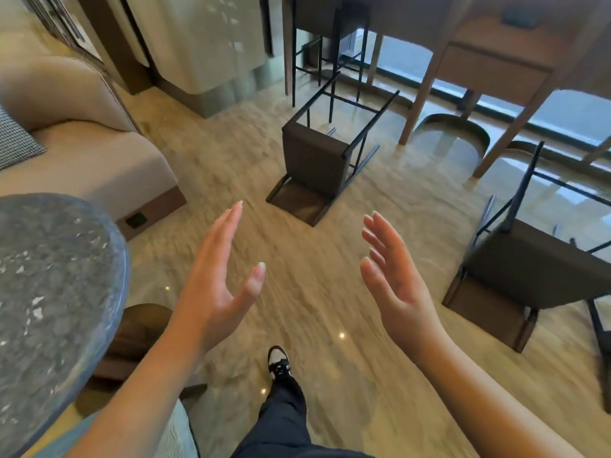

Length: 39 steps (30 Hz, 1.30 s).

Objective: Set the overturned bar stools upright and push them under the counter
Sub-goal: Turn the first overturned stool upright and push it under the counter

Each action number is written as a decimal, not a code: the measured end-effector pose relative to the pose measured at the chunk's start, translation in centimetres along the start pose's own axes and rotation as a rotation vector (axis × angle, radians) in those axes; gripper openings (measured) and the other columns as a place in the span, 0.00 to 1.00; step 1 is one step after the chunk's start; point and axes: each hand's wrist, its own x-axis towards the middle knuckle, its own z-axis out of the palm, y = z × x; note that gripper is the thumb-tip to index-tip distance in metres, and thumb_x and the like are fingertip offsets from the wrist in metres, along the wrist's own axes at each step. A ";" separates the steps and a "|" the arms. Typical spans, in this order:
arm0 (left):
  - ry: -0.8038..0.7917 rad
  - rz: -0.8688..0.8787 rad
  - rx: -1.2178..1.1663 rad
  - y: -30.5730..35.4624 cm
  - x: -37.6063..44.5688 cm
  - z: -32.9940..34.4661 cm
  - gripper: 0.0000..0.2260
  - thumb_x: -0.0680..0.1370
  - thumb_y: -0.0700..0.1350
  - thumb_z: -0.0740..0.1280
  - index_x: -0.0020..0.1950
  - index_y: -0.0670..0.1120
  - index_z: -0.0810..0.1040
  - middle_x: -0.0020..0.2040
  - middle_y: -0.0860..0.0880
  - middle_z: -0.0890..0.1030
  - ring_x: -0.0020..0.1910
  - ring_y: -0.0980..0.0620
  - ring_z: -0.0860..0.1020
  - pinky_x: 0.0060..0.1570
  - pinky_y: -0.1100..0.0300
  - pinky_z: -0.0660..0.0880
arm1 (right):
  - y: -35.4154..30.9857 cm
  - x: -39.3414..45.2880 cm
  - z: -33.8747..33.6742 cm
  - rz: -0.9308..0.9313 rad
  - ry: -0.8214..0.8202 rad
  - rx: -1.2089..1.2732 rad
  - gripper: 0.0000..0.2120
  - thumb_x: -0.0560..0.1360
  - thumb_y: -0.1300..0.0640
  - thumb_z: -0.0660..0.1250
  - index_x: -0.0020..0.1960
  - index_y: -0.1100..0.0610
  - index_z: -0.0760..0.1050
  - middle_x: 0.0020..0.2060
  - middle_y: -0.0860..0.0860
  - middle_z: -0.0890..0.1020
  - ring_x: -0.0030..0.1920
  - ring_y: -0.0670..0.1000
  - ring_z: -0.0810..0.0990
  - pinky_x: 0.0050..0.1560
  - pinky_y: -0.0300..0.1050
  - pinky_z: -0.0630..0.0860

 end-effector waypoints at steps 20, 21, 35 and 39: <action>0.037 0.028 0.068 -17.2 36.7 -7.6 0.32 0.81 0.56 0.62 0.82 0.51 0.55 0.81 0.59 0.58 0.80 0.59 0.56 0.74 0.67 0.56 | 4.4 40.5 9.1 0.018 0.063 0.108 0.27 0.79 0.48 0.61 0.77 0.44 0.59 0.73 0.40 0.70 0.73 0.40 0.68 0.73 0.50 0.67; 0.027 0.024 0.068 -17.8 38.8 -7.2 0.32 0.81 0.56 0.62 0.82 0.51 0.55 0.81 0.59 0.58 0.79 0.60 0.56 0.73 0.69 0.56 | 5.1 42.6 9.1 0.020 0.069 0.111 0.27 0.79 0.48 0.60 0.77 0.43 0.59 0.73 0.39 0.70 0.73 0.40 0.68 0.72 0.48 0.67; -0.222 0.171 0.170 -25.4 71.5 -1.0 0.35 0.78 0.56 0.64 0.81 0.45 0.56 0.80 0.52 0.59 0.80 0.56 0.57 0.75 0.64 0.57 | 12.9 70.7 8.1 0.083 0.185 0.135 0.31 0.79 0.43 0.60 0.79 0.50 0.58 0.75 0.43 0.68 0.75 0.44 0.65 0.75 0.55 0.64; -0.309 0.236 0.174 -27.1 76.4 0.8 0.37 0.77 0.55 0.65 0.81 0.43 0.56 0.80 0.48 0.60 0.80 0.50 0.58 0.76 0.49 0.62 | 14.2 73.4 8.0 0.139 0.246 0.109 0.32 0.79 0.42 0.60 0.79 0.50 0.57 0.75 0.42 0.67 0.75 0.43 0.65 0.75 0.52 0.65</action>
